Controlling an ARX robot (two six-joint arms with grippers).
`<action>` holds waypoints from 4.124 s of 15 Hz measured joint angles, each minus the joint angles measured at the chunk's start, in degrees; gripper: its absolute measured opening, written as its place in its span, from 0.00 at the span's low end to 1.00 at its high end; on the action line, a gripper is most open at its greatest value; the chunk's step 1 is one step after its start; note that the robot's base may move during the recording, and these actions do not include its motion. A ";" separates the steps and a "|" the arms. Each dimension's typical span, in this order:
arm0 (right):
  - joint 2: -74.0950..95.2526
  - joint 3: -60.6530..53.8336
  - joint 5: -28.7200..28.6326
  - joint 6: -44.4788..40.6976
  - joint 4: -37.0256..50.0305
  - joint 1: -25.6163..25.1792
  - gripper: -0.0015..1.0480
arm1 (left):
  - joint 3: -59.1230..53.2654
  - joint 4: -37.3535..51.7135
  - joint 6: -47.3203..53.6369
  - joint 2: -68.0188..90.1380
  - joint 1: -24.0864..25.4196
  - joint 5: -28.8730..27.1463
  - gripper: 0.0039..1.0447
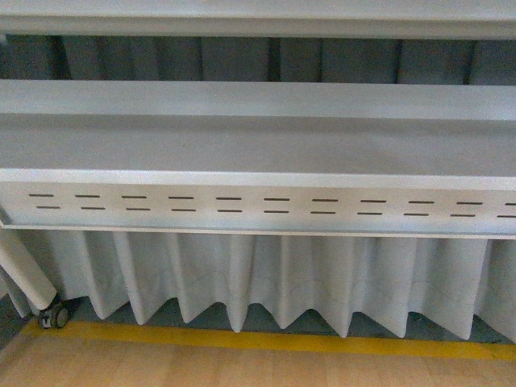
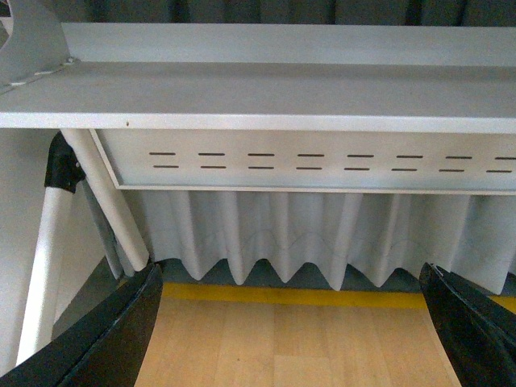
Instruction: Wind up and store yellow beetle toy
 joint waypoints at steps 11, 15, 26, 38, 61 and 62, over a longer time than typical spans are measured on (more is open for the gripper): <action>0.00 0.00 0.00 0.00 0.02 0.00 0.94 | 0.00 0.00 0.02 0.00 0.00 0.00 0.94; 0.00 0.00 0.00 0.00 0.02 0.00 0.94 | 0.00 0.00 0.00 0.00 0.00 0.00 0.94; 0.00 0.00 0.00 0.00 0.02 0.00 0.94 | 0.00 0.00 0.02 0.00 0.00 0.00 0.94; 0.00 0.00 -0.04 0.00 0.04 0.00 0.94 | 0.00 0.11 0.02 0.00 0.00 0.02 0.94; 0.04 0.00 -0.02 0.20 0.13 0.00 0.94 | 0.00 0.15 0.00 0.00 0.00 0.00 0.94; 0.04 0.00 -0.02 0.20 0.11 0.00 0.94 | 0.00 0.15 0.00 0.00 0.00 0.00 0.94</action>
